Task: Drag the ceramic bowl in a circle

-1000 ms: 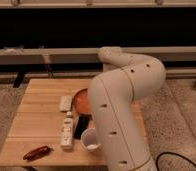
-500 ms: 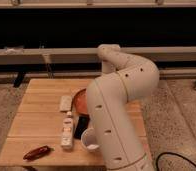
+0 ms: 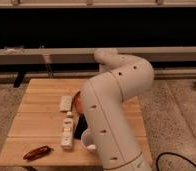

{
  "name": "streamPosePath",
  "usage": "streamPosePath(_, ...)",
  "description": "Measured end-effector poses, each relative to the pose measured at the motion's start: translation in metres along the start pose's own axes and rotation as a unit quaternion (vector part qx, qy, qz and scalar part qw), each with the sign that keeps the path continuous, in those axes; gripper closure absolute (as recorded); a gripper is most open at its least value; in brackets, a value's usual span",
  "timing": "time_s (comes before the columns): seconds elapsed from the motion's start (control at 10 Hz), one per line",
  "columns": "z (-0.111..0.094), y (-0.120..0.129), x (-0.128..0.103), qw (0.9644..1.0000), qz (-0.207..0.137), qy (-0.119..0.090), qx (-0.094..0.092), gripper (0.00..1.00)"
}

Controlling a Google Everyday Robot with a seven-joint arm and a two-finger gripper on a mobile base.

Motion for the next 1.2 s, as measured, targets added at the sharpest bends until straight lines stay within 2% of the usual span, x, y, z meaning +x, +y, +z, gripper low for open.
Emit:
streamPosePath(0.3,0.008,0.006,0.001,1.0000,-0.006,-0.005,-0.003,0.20)
streamPosePath(0.6,0.022,0.009,-0.005,1.0000,-0.007,0.000,-0.002,0.20)
streamPosePath(0.9,0.033,0.019,-0.014,0.9998,-0.009,-0.004,0.015,0.20)
streamPosePath(1.0,0.042,0.024,-0.019,0.9994,-0.012,-0.007,0.033,0.20)
streamPosePath(1.1,0.045,0.026,-0.021,0.9991,-0.012,-0.007,0.040,0.22)
streamPosePath(1.2,0.050,0.027,-0.024,0.9988,-0.011,-0.006,0.047,0.28)
